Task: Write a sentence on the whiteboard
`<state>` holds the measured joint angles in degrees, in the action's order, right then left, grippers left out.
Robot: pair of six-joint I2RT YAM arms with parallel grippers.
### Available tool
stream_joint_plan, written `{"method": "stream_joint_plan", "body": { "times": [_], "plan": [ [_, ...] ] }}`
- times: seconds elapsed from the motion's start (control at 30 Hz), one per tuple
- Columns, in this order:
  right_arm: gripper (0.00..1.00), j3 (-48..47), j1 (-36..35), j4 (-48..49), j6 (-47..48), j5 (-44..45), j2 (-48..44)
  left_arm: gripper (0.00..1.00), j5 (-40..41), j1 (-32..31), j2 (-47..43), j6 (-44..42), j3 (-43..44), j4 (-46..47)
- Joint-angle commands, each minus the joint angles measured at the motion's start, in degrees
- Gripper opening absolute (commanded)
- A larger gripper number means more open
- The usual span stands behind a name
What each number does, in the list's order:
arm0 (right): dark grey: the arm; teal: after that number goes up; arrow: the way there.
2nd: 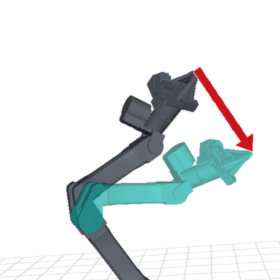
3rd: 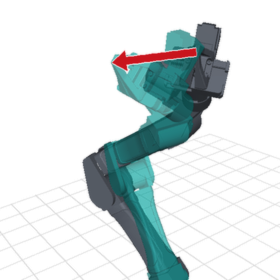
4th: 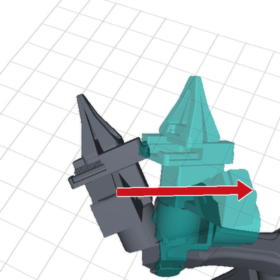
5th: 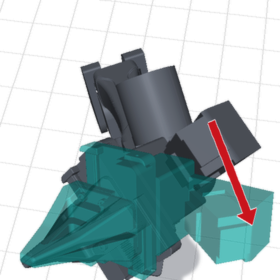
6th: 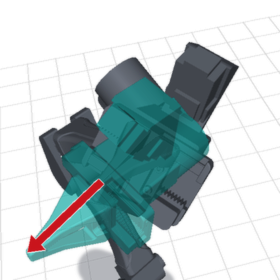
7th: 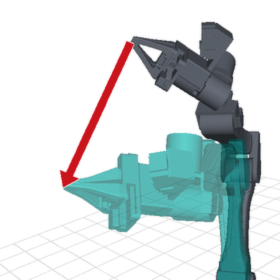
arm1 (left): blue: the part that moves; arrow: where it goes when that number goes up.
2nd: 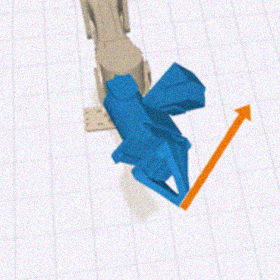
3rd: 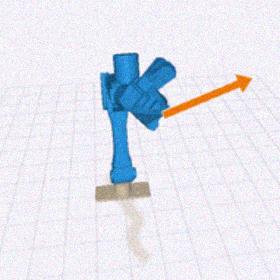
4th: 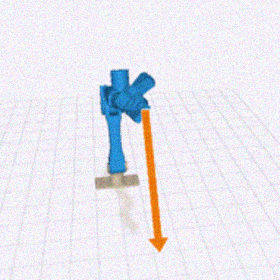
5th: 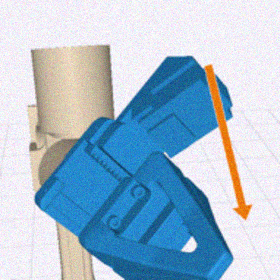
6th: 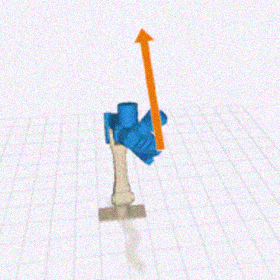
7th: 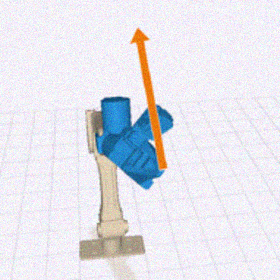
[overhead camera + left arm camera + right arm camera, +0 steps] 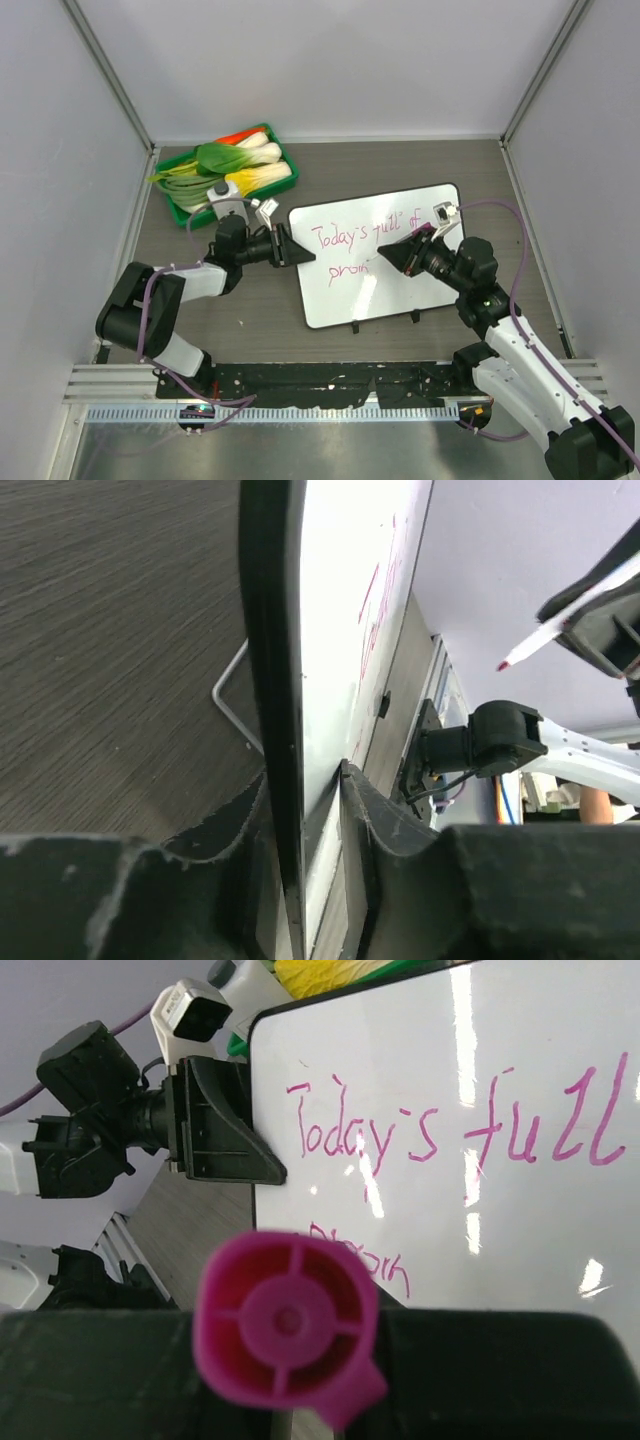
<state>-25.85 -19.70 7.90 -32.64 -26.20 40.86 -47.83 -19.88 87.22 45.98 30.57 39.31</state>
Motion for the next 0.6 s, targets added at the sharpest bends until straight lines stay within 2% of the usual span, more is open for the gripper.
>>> {"method": "stream_joint_plan", "body": {
  "times": [0.0, 0.07, 0.23, 0.4, 0.57],
  "plan": [
    [0.01, 0.9, 0.1, -1.6, 4.4, 3.9, -0.1, 0.22, -1.7, -0.2, 1.8, -2.8, 1.7, 4.0],
    [0.01, 1.6, -0.1, -1.8, 5.0, 4.5, 0.0, 0.12, -1.6, -0.2, 2.5, -3.4, 1.3, 3.9],
    [0.01, 1.2, -2.0, -3.6, 7.5, 9.7, -0.3, 0.0, -0.7, -0.2, 3.1, -5.5, 1.0, 1.7],
    [0.01, 0.1, -6.7, -3.7, 9.3, 15.3, 0.1, 0.0, 2.2, 0.0, 2.9, -8.5, 1.1, -3.5],
    [0.01, -0.5, -14.1, -3.3, 11.7, 26.2, 1.8, 0.0, 4.1, 0.5, 2.3, -10.5, 1.1, -6.9]
  ]
}}
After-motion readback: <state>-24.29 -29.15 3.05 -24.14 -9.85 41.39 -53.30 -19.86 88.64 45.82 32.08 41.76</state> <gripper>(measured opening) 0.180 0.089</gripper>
